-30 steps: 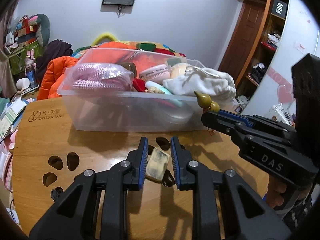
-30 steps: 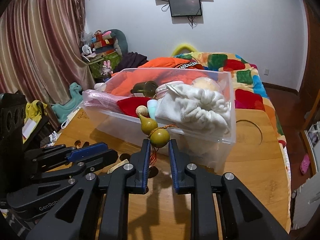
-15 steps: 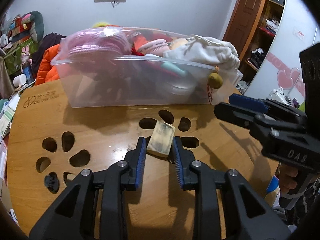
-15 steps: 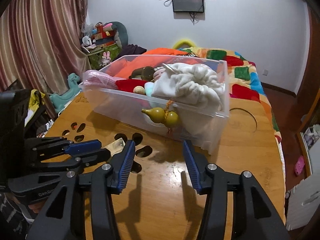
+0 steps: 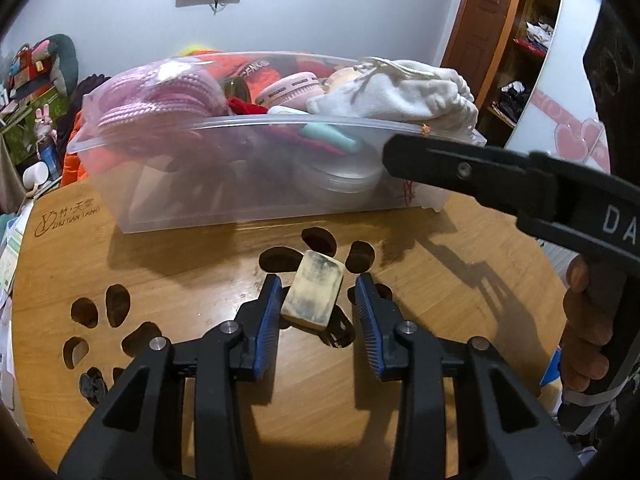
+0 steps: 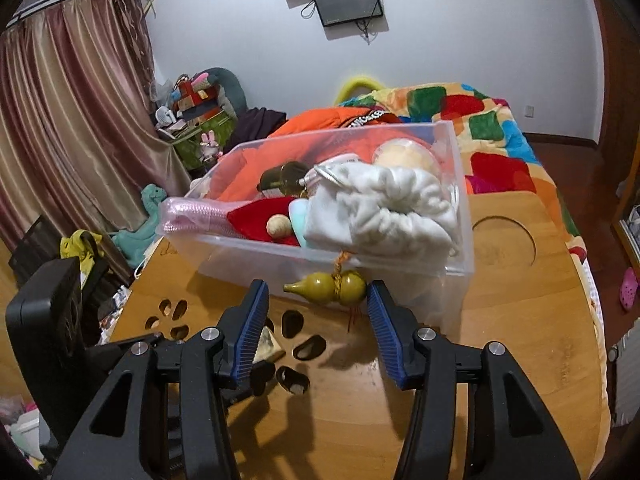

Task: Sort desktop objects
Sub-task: 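Grasp the beige soap bar with left gripper while right grasps yellow gourd ornament, then lift and carry the soap bar and the gourd over the clear box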

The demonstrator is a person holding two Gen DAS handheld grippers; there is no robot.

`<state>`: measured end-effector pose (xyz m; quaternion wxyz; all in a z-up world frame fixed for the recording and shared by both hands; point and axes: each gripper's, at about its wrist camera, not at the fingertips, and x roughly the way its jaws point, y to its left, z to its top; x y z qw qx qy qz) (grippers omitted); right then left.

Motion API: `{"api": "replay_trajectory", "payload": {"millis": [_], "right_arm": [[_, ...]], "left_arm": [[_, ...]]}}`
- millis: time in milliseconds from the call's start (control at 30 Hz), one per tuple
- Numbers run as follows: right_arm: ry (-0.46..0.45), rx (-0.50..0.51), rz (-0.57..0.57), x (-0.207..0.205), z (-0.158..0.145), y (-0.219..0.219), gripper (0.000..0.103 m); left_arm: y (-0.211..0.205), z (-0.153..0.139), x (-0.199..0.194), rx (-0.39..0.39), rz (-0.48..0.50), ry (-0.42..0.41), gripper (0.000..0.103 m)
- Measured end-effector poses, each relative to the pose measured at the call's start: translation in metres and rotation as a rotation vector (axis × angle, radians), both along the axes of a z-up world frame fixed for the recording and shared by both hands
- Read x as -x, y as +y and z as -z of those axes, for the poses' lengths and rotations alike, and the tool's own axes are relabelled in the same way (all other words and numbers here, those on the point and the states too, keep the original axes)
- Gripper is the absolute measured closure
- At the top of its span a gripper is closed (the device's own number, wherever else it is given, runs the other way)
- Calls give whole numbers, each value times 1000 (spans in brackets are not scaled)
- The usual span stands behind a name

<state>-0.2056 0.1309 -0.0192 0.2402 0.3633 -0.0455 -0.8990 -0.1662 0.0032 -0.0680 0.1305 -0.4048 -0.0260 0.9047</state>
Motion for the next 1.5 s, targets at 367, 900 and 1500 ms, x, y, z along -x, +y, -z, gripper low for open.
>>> {"api": "replay_trajectory", "payload": {"millis": [367, 900, 1500], "right_arm": [[43, -101, 2, -3, 1, -9, 76], [122, -86, -75, -18, -20, -13, 90], [139, -69, -61, -24, -21, 10, 90]], "left_arm": [[-4, -1, -3, -12, -5, 9, 78], [-17, -19, -10, -86, -54, 69, 80], [-31, -40, -19, -126, -77, 122, 80]]}}
